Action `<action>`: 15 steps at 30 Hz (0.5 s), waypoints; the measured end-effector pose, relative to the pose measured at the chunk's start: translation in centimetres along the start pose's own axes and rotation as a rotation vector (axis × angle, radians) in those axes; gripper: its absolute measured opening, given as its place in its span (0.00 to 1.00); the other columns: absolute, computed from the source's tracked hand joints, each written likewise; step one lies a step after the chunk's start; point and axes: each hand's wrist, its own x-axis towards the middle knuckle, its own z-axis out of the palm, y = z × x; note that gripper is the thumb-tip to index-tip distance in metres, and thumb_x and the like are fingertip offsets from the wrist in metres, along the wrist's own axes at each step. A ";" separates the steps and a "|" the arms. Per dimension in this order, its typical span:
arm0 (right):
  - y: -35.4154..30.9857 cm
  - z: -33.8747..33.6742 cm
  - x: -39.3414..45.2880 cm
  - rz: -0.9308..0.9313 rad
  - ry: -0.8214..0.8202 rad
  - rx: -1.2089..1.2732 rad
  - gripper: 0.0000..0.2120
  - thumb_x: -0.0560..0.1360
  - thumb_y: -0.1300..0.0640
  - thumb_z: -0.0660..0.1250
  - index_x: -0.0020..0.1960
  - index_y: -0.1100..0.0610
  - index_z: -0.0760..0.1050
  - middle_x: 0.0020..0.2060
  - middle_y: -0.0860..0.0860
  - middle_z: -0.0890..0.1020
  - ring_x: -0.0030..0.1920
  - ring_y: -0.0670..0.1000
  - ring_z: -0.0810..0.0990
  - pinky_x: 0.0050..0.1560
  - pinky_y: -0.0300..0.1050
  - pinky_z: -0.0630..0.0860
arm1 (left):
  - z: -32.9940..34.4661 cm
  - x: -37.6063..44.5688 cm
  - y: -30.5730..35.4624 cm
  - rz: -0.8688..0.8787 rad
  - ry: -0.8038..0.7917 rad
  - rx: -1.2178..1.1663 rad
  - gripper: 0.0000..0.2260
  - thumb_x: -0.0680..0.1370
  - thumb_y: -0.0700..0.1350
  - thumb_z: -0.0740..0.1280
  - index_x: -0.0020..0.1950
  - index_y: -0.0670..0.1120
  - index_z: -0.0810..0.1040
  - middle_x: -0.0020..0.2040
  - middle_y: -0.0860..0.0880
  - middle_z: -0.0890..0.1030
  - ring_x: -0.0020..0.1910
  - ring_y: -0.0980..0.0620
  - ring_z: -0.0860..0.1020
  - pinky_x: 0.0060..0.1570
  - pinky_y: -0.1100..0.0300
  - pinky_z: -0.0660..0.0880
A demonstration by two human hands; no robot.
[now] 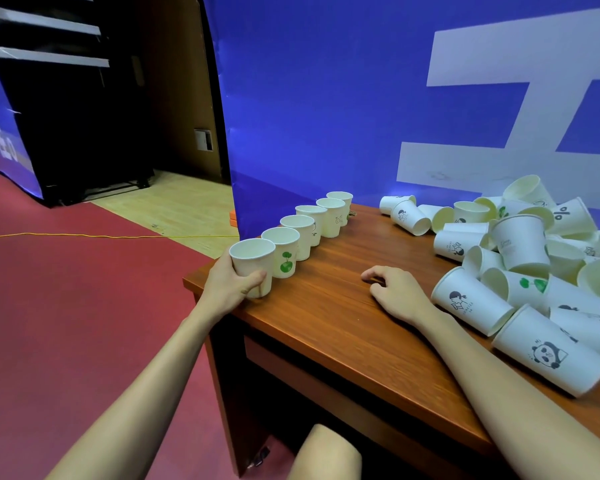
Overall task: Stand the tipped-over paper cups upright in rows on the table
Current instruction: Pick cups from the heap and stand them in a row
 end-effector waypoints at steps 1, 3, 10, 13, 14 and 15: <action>0.0 0.0 0.0 0.000 0.000 0.000 0.18 0.75 0.61 0.60 0.63 0.49 0.77 0.63 0.47 0.79 0.65 0.50 0.74 0.67 0.51 0.70 | -0.1 -0.1 0.1 0.002 -0.007 -0.011 0.26 0.71 0.43 0.74 0.68 0.47 0.71 0.58 0.52 0.77 0.56 0.53 0.76 0.41 0.71 0.69; -0.1 0.0 -0.1 0.003 -0.001 0.002 0.18 0.75 0.60 0.60 0.63 0.49 0.77 0.63 0.47 0.79 0.66 0.50 0.74 0.67 0.51 0.70 | -0.3 -0.3 0.3 -0.005 -0.034 -0.051 0.27 0.71 0.43 0.75 0.68 0.47 0.70 0.59 0.52 0.77 0.57 0.53 0.76 0.42 0.71 0.69; -0.3 -0.2 -0.2 0.016 -0.011 -0.004 0.18 0.76 0.60 0.60 0.63 0.48 0.76 0.64 0.47 0.78 0.67 0.50 0.73 0.68 0.52 0.69 | -0.8 -1.3 0.4 -0.023 -0.107 -0.177 0.54 0.63 0.60 0.77 0.79 0.50 0.49 0.73 0.55 0.64 0.68 0.58 0.67 0.64 0.61 0.64; -0.5 -0.4 -0.4 0.022 -0.017 0.000 0.19 0.76 0.59 0.61 0.65 0.49 0.75 0.64 0.47 0.78 0.67 0.50 0.73 0.67 0.48 0.69 | -1.4 -1.4 0.7 -0.007 -0.055 -0.201 0.61 0.57 0.72 0.73 0.79 0.49 0.47 0.74 0.52 0.65 0.69 0.58 0.66 0.65 0.60 0.63; -0.6 -0.4 -0.4 0.024 -0.020 0.002 0.19 0.76 0.59 0.61 0.65 0.50 0.75 0.65 0.47 0.77 0.67 0.50 0.73 0.67 0.48 0.69 | -1.7 -1.3 0.8 -0.005 -0.031 -0.197 0.62 0.55 0.74 0.71 0.79 0.49 0.49 0.74 0.52 0.65 0.70 0.57 0.66 0.67 0.58 0.64; -0.7 -0.5 -0.4 0.026 -0.026 0.004 0.19 0.76 0.59 0.61 0.66 0.50 0.75 0.65 0.48 0.77 0.67 0.50 0.73 0.67 0.47 0.69 | -1.8 -1.4 1.1 0.005 -0.004 -0.189 0.60 0.55 0.75 0.70 0.79 0.49 0.51 0.74 0.51 0.65 0.71 0.55 0.65 0.69 0.56 0.64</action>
